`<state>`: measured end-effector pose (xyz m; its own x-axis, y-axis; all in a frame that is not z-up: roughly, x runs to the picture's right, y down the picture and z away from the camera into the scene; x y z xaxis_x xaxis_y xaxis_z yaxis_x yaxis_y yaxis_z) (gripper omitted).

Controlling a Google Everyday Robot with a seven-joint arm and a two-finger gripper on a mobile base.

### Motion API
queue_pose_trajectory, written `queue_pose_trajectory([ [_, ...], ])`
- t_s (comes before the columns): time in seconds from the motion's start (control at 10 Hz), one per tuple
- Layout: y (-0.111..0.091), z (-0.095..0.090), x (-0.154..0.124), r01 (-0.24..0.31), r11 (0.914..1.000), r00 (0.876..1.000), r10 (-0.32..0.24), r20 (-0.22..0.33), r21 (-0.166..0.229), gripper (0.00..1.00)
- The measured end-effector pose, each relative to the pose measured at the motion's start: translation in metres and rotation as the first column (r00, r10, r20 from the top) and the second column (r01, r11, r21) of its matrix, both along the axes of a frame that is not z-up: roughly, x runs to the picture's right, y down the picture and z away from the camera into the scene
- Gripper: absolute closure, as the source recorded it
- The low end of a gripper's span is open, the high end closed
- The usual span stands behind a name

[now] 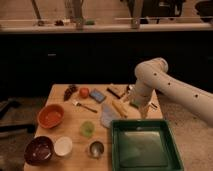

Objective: Place towel in red bowl

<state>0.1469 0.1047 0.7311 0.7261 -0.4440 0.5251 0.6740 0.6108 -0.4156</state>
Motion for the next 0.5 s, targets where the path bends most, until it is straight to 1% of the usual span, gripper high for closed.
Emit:
queue_pose_trajectory([
  [0.1,-0.002,0.009,-0.01,0.048,0.9988,0.997,-0.048,0.062,0.004,0.2],
  [0.2,-0.001,0.015,-0.012,0.082,0.9966,0.992,-0.081,0.097,-0.007,0.2],
  [0.3,-0.001,0.022,-0.015,0.113,0.9935,0.985,-0.11,0.133,-0.015,0.2],
  [0.5,-0.002,0.038,-0.024,0.17,0.9846,0.966,-0.158,0.205,-0.041,0.2],
])
